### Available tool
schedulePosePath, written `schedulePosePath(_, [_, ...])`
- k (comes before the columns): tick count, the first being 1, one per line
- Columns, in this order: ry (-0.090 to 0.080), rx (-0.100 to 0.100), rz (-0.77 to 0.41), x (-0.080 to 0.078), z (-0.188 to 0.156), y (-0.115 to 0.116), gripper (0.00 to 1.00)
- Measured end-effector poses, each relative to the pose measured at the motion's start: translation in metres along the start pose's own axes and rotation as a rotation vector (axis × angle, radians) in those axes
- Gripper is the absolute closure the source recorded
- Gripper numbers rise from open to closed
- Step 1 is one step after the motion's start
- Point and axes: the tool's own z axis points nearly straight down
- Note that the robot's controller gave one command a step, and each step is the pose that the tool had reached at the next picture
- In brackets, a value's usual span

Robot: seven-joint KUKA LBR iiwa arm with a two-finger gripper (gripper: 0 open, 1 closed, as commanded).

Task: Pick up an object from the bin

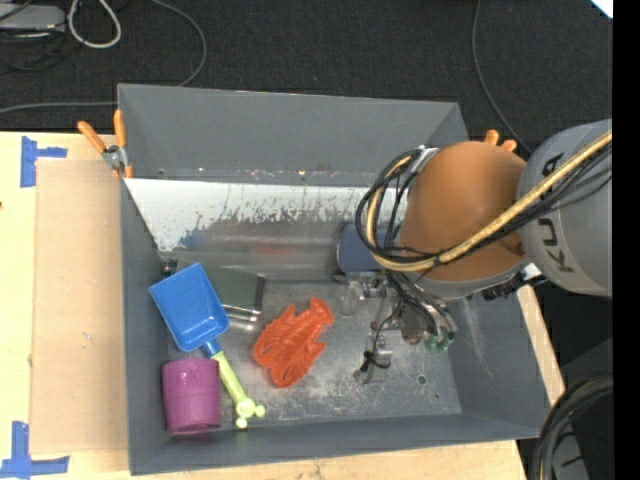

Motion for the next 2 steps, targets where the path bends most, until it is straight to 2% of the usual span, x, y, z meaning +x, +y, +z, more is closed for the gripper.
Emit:
schedulePosePath(1, [-0.008, 0.0, 0.003, -0.001, -0.004, -0.001, 0.0])
schedulePosePath(2, [-0.003, 0.0, -0.539, -0.055, 0.132, 0.041, 0.0])
